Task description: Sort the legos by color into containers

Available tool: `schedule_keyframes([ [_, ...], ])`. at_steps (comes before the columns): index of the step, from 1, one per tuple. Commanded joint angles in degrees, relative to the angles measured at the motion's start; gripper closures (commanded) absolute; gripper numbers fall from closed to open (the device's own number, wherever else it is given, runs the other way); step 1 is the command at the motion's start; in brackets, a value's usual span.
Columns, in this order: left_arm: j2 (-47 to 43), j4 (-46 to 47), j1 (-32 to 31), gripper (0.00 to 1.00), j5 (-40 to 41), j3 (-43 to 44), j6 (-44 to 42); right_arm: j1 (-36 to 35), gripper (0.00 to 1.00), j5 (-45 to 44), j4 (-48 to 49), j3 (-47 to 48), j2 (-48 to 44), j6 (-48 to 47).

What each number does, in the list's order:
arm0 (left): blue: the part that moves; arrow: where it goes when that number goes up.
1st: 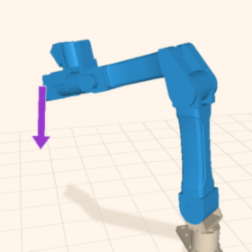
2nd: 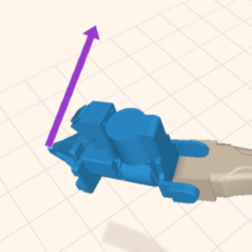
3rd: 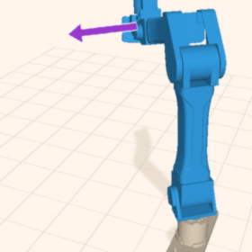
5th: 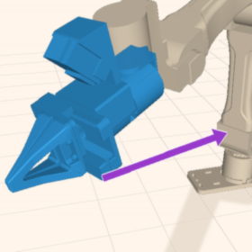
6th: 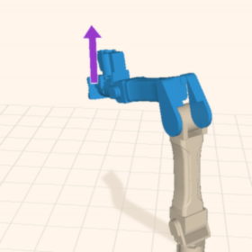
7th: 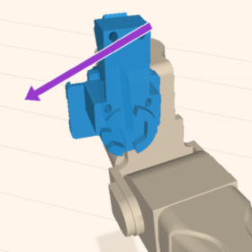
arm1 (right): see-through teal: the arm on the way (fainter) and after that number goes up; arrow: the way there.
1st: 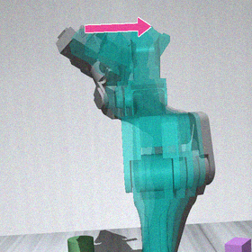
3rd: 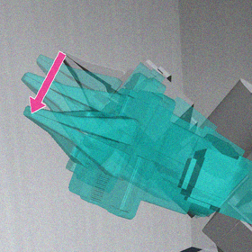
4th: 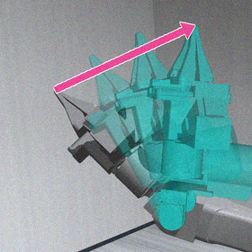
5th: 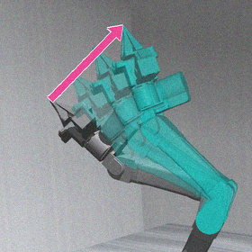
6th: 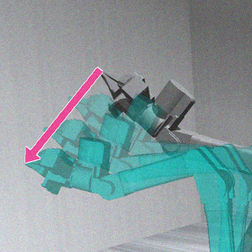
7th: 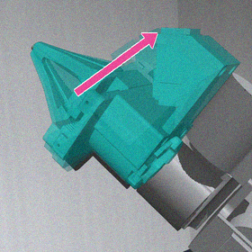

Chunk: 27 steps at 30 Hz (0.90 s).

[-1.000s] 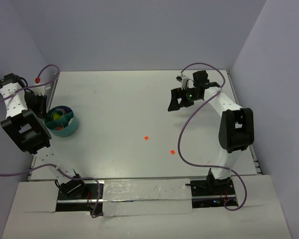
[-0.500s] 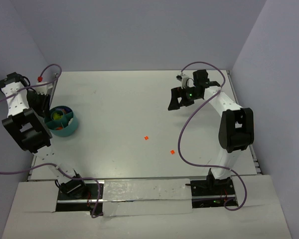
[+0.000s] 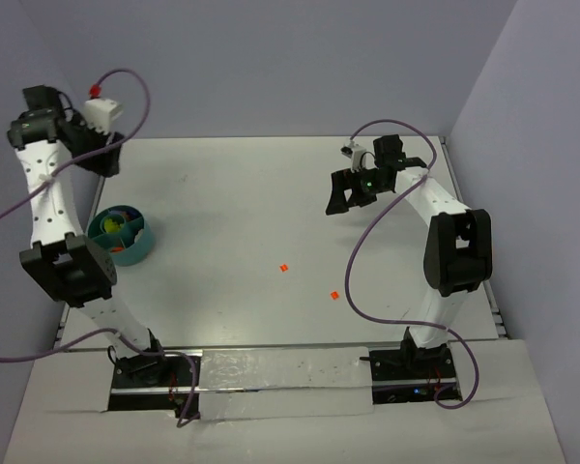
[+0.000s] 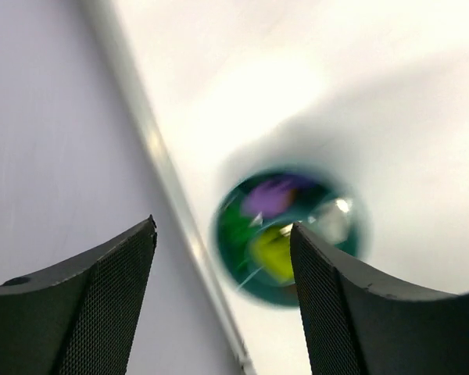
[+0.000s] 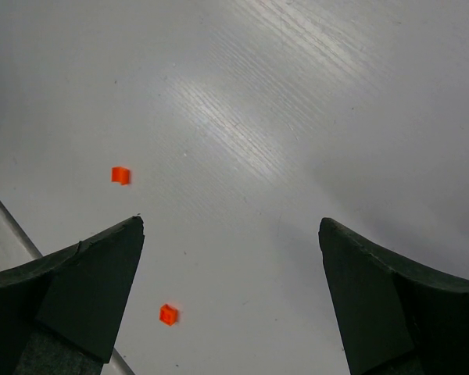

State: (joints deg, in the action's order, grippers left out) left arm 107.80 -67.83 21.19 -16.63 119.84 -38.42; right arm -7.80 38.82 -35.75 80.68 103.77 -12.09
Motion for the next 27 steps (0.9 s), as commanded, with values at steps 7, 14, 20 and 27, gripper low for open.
schedule_keyframes([
  [7,-11.43,15.33,-39.81,0.32,-7.04,-25.11,14.03,2.2,0.0,-0.32,-0.63,-1.39,-3.71,0.62],
  [14,-9.72,16.84,-53.26,0.4,-17.2,-35.73,1.62,9.18,0.0,0.97,-0.93,-6.5,-6.51,0.18],
  [20,-8.67,20.49,-53.86,0.38,-27.04,-40.55,-23.77,12.93,0.0,1.05,-1.24,-8.24,-9.34,-1.04],
  [27,6.5,4.8,-54.39,0.36,-28.2,-24.19,-51.23,14.92,0.0,0.4,-2.13,-11.38,-14.05,-2.67],
])
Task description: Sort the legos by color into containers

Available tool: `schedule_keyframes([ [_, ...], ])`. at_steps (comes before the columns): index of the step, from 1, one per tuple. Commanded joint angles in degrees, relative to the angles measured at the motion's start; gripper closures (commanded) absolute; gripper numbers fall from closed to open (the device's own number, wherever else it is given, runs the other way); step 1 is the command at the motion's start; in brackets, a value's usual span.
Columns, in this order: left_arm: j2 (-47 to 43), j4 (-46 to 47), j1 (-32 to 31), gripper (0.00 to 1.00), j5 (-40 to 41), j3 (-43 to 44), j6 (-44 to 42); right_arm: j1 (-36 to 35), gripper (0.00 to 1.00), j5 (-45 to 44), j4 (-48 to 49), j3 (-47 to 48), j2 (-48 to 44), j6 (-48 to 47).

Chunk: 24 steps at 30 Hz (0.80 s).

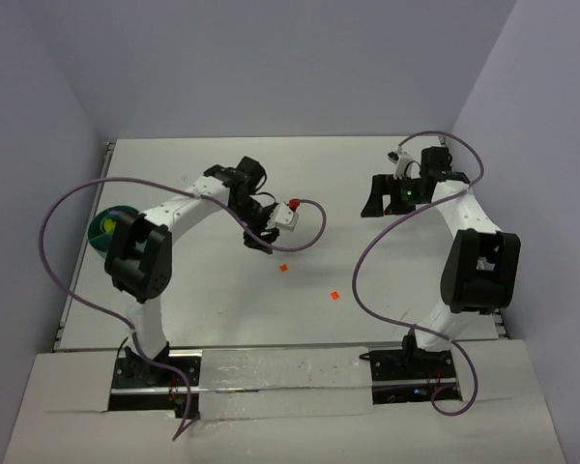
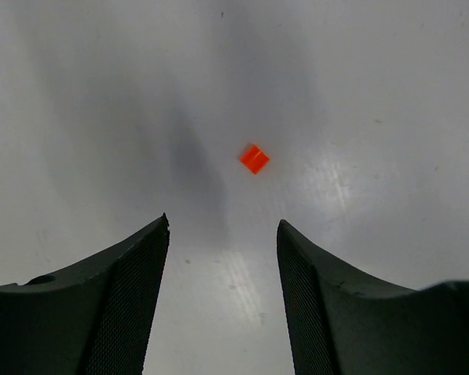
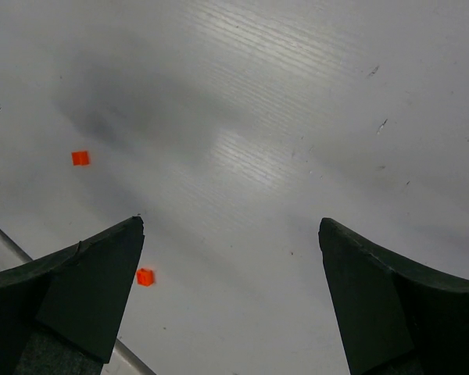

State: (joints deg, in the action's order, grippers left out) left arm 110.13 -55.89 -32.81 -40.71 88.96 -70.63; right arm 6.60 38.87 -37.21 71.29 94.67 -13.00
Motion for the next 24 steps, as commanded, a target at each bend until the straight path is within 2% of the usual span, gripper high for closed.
schedule_keyframes([
  [1,7.21,-9.17,-0.8,0.36,-3.78,9.34,-21.64,0.52,0.0,0.22,-0.73,-2.7,-5.8,-2.04],
  [5,13.21,-16.34,-2.8,0.38,-1.73,17.32,-29.1,0.56,0.0,-1.07,-1.31,-4.44,-8.51,-3.06],
  [9,12.61,-12.83,-4.84,0.39,0.27,13.7,-31.4,0.7,0.0,-1.78,-2.33,-4.32,-9.41,-4.0],
  [13,13.01,-14.33,-6.47,0.42,1.68,12.29,-33.28,1.22,0.0,-1.87,-3.48,-3.71,-9.24,-4.9],
  [18,11.92,-12.66,-7.28,0.42,3.06,8.08,-33.34,1.75,0.0,-1.56,-4.42,-2.95,-8.35,-5.45],
  [24,13.12,-12.18,-7.53,0.41,3.65,7.51,-31.17,1.75,0.0,-1.34,-4.63,-2.3,-7.74,-5.45],
])
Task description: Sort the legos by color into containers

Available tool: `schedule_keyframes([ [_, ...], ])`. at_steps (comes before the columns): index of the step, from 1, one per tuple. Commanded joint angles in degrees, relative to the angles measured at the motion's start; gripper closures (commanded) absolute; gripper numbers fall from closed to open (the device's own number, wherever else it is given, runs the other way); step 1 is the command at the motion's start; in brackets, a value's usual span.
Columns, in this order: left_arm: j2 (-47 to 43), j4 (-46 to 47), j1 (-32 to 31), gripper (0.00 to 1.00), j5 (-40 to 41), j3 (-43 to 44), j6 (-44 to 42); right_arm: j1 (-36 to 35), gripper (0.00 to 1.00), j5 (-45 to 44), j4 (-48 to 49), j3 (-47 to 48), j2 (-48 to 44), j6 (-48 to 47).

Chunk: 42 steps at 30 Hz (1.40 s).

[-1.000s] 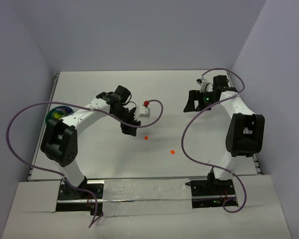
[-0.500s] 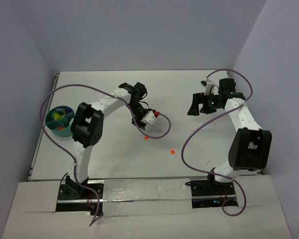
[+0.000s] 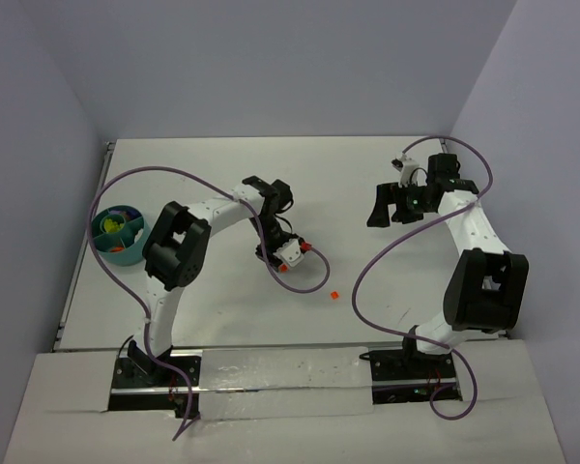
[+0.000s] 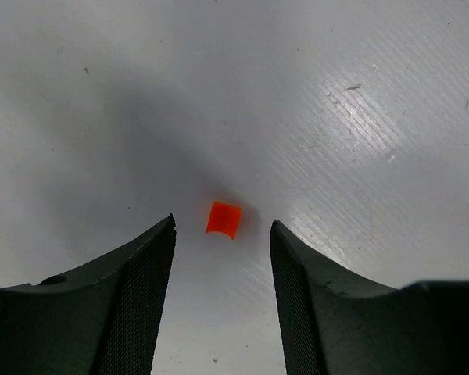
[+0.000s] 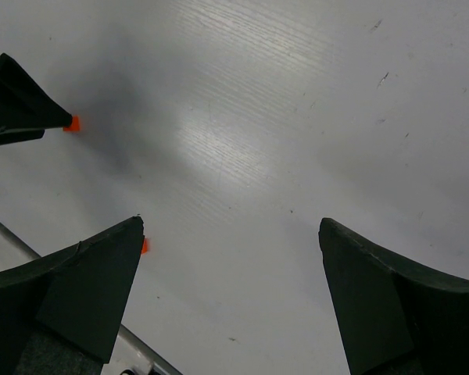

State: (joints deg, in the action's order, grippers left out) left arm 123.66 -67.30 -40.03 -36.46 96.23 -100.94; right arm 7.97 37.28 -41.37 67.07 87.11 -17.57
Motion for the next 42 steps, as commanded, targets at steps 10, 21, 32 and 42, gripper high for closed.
schedule_keyframes([
  [10,1.69,3.43,-0.31,0.44,0.72,-0.06,2.03,0.47,0.0,0.32,-0.82,1.75,-0.01,-0.98],
  [21,1.6,5.24,-1.01,0.53,1.04,-2.61,1.28,0.47,0.0,0.16,-0.99,2.01,0.6,-1.33],
  [32,-6.0,10.33,0.65,0.91,0.11,-10.33,7.43,0.4,0.0,0.47,-2.42,3.76,1.37,-2.52],
  [42,-34.7,9.38,19.62,1.0,-3.36,-10.35,46.59,-6.64,0.0,-0.45,1.05,4.13,1.48,-2.12],
])
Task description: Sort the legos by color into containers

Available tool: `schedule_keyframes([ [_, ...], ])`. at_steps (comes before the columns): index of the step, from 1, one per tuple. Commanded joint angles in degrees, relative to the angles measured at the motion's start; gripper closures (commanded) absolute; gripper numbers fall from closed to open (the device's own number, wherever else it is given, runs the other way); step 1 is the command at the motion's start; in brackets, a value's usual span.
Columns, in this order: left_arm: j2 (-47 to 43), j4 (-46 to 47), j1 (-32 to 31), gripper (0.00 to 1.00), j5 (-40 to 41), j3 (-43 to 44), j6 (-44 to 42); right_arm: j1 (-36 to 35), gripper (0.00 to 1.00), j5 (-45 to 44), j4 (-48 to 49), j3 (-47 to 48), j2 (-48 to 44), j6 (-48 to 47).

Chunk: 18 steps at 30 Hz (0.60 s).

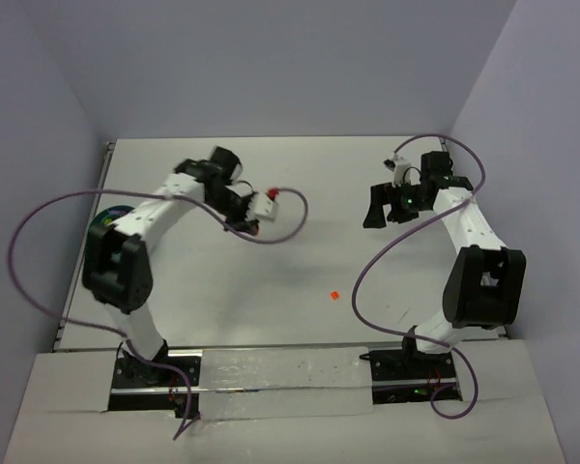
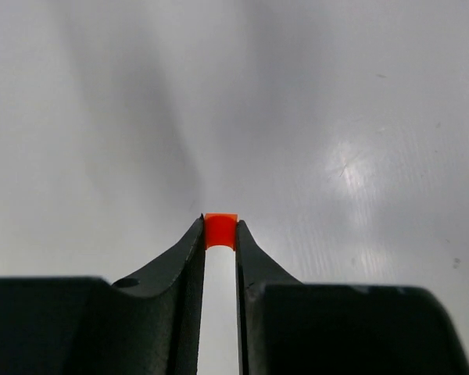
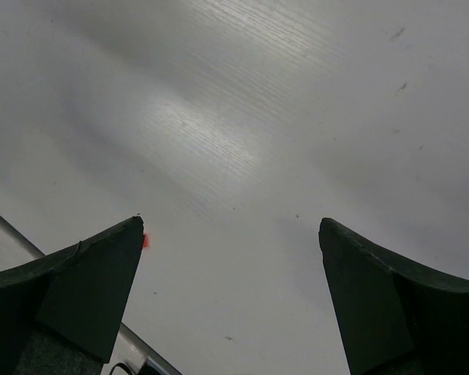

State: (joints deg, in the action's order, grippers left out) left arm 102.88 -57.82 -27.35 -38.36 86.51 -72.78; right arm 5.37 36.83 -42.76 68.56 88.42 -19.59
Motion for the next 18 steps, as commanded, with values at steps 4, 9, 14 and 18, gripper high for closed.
schedule_keyframes([
  [4,-22.39,-1.55,19.78,1.0,-1.8,-3.73,28.35,-7.96,0.0,-0.17,3.79,3.33,1.78,0.94],
  [9,-26.48,-5.83,39.3,1.0,-4.1,-6.19,34.29,-9.48,0.0,-0.21,3.73,5.42,4.19,1.19],
  [14,-29.66,-7.75,51.86,1.0,-1.81,-10.05,33.75,-9.85,0.0,0.0,3.26,7.11,6.32,1.13],
  [18,-29.19,-10.59,58.27,1.0,0.04,-11.01,31.56,-10.29,0.0,0.0,2.69,8.3,7.59,0.96],
])
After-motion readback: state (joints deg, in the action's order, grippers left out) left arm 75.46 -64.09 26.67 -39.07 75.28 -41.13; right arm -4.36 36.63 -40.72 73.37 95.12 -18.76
